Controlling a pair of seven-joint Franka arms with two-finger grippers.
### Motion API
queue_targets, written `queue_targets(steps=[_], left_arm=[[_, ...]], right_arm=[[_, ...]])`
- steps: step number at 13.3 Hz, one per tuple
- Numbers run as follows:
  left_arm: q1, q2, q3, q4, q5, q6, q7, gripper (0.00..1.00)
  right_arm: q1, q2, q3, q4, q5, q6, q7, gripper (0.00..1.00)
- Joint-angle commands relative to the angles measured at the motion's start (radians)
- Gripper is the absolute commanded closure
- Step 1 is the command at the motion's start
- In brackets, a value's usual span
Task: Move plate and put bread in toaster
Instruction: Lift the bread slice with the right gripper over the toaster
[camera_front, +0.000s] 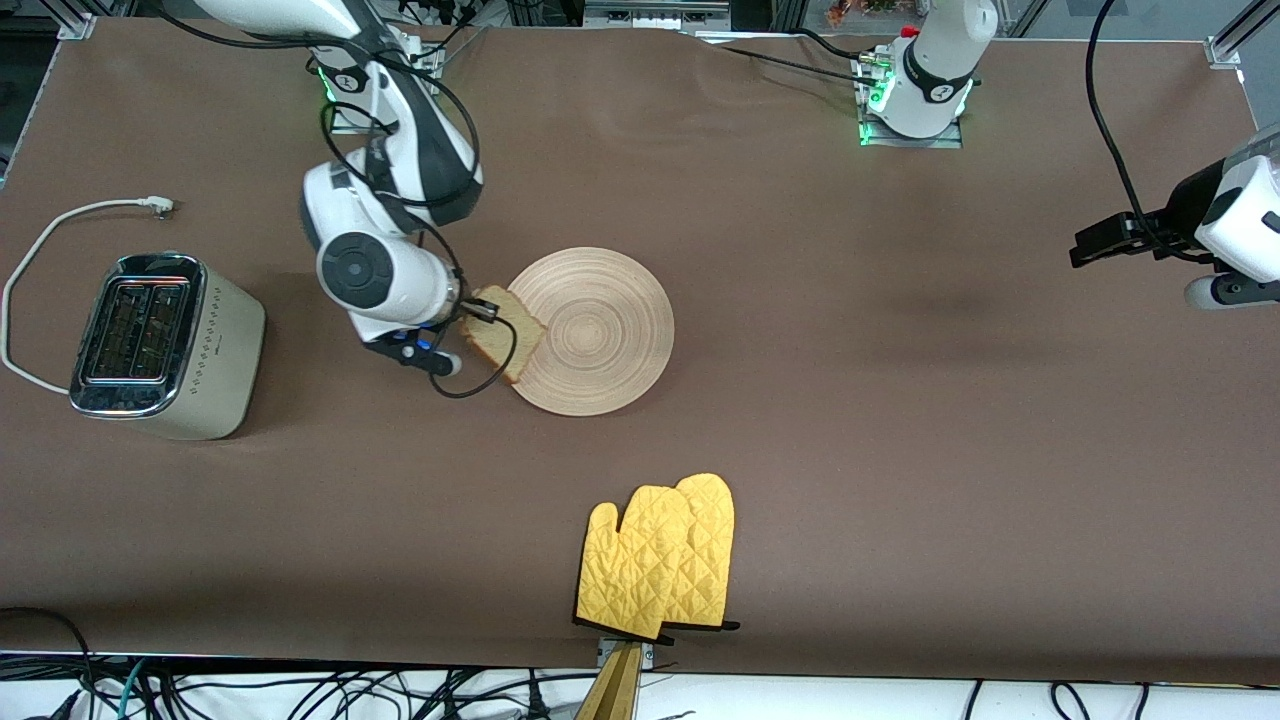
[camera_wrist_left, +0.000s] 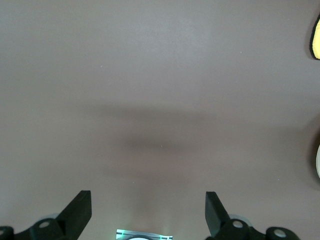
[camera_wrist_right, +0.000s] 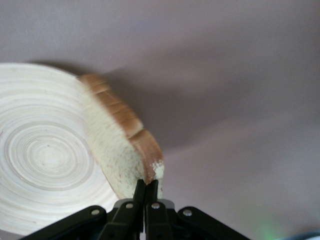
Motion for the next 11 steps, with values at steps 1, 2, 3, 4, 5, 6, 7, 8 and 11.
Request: queue_targets(steps=[1,2,3,4,5,6,7,8,11], left_arm=[[-0.001,0.009,-0.003,0.022,-0.009,-0.020,-0.008,0.00],[-0.006,0.009,-0.003,0.022,-0.009,-0.020,-0.012,0.00],[-0.006,0.009,-0.003,0.024,-0.014,-0.020,-0.015,0.00],[-0.011,0.009,-0.003,0.024,-0.014,-0.019,-0.016,0.00],[-0.014,0.011,-0.003,0.022,-0.011,-0.019,-0.016,0.00],[-0.014,0.015,-0.003,0.024,-0.009,-0.019,-0.016,0.00],[-0.014,0.014,-0.003,0.024,-0.009,-0.020,-0.016,0.00],[-0.014,0.012,-0.003,0.024,-0.012,-0.020,-0.016,0.00],[-0.012,0.012,-0.003,0.025,-0.014,-0.020,-0.016,0.00]], right_arm=[[-0.004,0.004,-0.070,0.142,-0.020,-0.162,-0.118,1.00],[-0.004,0.004,-0.105,0.189,-0.020,-0.226,-0.169,1.00],[-0.005,0.004,-0.145,0.238,-0.020,-0.295,-0.222,1.00],[-0.004,0.004,-0.185,0.277,-0.020,-0.361,-0.282,1.00],[-0.004,0.004,-0.224,0.304,-0.020,-0.413,-0.345,1.00],[-0.004,-0.001,-0.269,0.321,-0.020,-0.458,-0.411,1.00],[-0.004,-0.005,-0.321,0.328,-0.020,-0.492,-0.483,1.00],[-0.004,-0.007,-0.376,0.328,-0.021,-0.504,-0.558,1.00],[-0.004,-0.007,-0.519,0.328,-0.117,-0.506,-0.819,1.00]])
